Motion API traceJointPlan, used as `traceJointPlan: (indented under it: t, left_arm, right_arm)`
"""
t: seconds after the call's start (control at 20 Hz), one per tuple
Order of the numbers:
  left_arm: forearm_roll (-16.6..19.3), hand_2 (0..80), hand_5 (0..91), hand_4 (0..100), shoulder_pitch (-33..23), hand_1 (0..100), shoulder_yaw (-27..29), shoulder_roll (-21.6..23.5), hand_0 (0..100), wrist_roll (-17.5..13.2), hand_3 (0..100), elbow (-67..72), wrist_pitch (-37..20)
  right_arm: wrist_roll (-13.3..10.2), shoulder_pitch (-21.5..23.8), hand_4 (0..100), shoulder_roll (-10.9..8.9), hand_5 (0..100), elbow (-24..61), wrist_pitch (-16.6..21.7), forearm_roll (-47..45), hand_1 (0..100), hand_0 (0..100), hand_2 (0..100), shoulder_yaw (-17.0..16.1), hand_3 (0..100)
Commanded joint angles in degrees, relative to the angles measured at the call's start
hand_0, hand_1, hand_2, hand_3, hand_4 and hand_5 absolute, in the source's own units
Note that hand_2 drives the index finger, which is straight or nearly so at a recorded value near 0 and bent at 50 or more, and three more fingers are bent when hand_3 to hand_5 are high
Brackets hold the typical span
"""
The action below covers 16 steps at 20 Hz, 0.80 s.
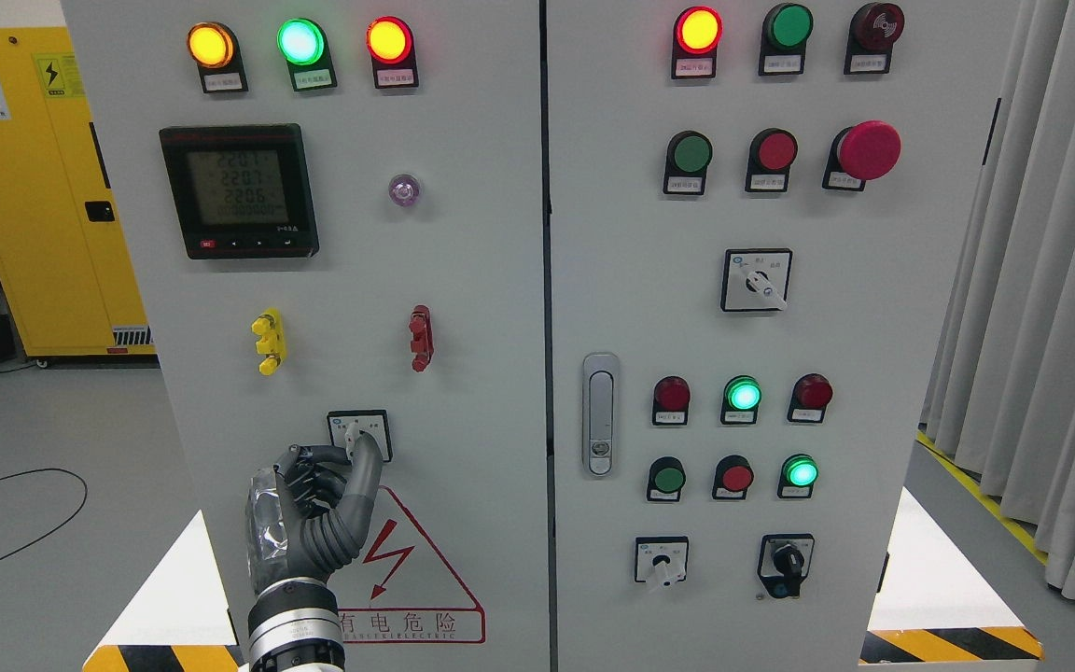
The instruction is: Turn on light switch 1
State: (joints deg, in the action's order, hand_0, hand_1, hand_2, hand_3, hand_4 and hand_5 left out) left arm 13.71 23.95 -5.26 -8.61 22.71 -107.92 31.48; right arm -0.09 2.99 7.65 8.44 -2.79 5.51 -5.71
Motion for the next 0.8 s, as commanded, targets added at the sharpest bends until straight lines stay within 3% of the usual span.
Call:
traceJointPlan:
  t: [0.0,0.75]
  left_arm:
    - [0.0,59.4,80.0,89,0.0,59,0.0,-0.1,41,0.0,90,0.1,-0.1]
    - [-0.3,60.0,80.0,89,0.0,59,0.0,0.0,56,-0.1,91,0.2,-0.1]
  right_arm:
    - [0.0,0.0,0,0.0,0,0.0,0.0,-0.1,50,0,4,0.0,0]
    - [0.0,0.0,0,0.0,0,0.0,0.0,0.0,50,0,4,0.0,0]
